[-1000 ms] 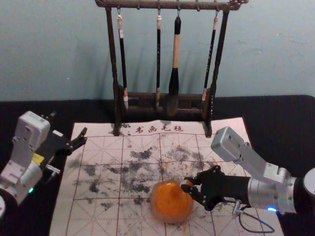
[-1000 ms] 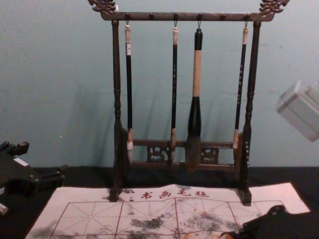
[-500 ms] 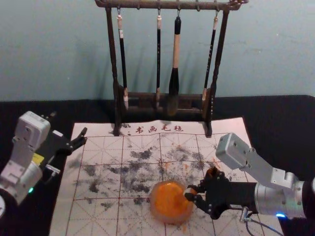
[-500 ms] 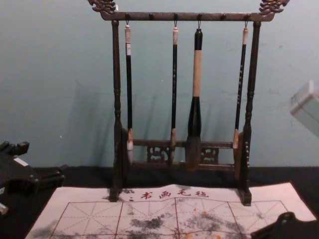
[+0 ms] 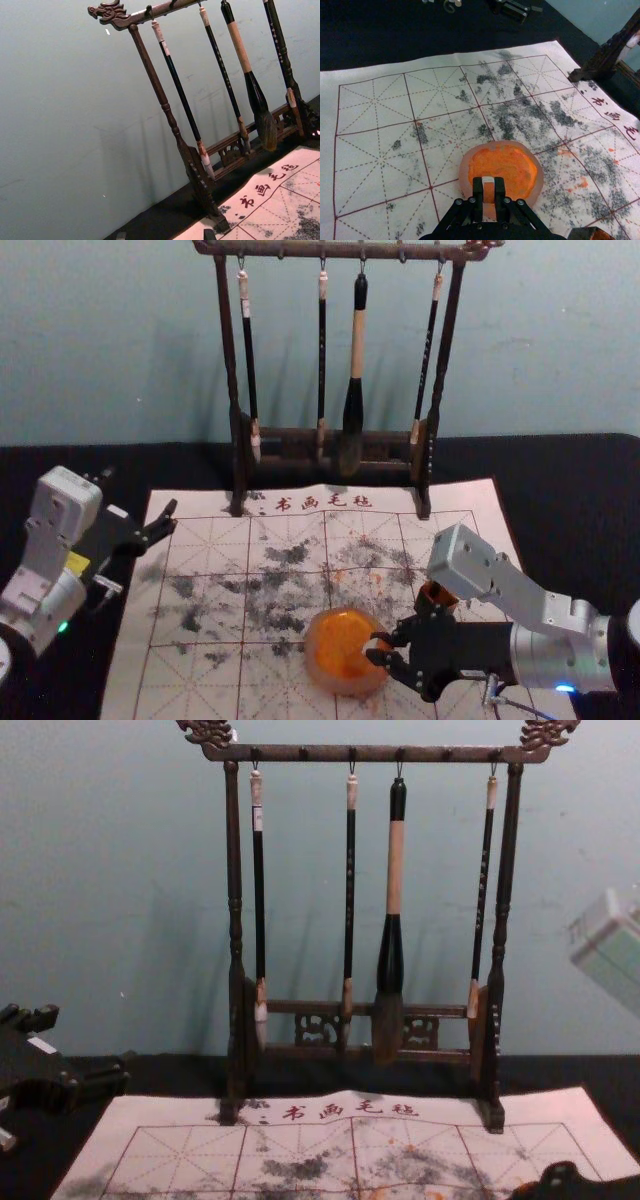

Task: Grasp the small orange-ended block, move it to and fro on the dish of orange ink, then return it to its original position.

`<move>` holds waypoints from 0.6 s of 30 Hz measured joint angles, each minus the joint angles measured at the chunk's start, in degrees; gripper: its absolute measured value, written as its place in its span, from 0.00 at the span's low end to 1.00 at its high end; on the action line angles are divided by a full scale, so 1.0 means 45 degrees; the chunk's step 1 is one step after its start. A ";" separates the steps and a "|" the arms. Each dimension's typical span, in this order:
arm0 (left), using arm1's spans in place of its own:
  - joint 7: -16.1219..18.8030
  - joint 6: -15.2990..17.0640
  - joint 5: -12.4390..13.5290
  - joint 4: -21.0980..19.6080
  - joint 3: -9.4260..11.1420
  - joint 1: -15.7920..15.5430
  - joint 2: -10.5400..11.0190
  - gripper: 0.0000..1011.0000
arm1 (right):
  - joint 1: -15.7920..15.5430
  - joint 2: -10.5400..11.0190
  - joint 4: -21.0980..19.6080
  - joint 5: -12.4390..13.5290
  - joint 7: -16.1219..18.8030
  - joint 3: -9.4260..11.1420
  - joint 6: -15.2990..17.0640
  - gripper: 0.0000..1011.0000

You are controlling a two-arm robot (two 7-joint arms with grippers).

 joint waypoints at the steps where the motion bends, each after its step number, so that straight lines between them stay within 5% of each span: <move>1: -0.0001 0.0000 0.0000 0.0000 0.0000 0.0000 0.0000 0.99 | 0.0015 -0.0017 0.0008 -0.0007 -0.0001 -0.0014 0.0003 0.09; 18: 0.0000 0.0000 0.0000 0.0001 0.0000 0.0000 0.0000 0.99 | 0.0426 -0.0700 0.0752 -0.0348 -0.0412 -0.0200 0.0185 0.10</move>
